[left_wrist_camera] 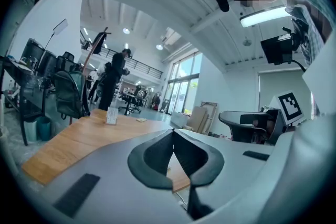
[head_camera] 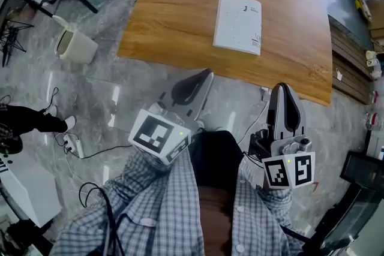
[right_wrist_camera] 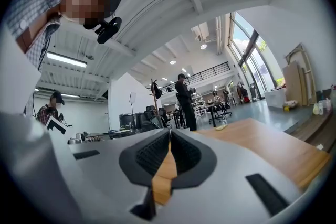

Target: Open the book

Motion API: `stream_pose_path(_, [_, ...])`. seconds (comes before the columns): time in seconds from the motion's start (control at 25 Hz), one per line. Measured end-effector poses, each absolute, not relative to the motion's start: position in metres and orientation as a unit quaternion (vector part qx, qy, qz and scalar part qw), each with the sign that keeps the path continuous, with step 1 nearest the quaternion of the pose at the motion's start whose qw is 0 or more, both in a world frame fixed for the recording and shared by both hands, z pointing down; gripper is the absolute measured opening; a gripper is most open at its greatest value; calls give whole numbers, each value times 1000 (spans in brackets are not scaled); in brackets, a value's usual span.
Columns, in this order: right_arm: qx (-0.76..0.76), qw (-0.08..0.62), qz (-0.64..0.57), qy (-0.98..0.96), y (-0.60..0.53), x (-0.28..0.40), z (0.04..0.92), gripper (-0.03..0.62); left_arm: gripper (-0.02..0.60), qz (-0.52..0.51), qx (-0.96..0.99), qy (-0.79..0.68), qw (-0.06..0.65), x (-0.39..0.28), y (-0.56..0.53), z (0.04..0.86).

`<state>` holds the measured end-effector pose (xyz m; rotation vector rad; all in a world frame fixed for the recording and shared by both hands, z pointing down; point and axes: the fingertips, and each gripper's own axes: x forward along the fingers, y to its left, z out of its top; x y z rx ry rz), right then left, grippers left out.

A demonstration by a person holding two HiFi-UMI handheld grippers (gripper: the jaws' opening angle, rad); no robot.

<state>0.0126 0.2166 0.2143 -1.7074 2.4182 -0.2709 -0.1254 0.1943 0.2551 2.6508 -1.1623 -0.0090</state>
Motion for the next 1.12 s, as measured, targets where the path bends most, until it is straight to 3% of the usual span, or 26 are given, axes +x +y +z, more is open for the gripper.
stream_pose_path(0.76, [-546, 73, -104, 828, 115, 31, 233, 26, 9, 18, 881, -457, 121, -137, 114, 271])
stream_pose_path(1.12, [-524, 64, -110, 842, 39, 75, 238, 26, 9, 23, 866, -487, 111, -93, 46, 266])
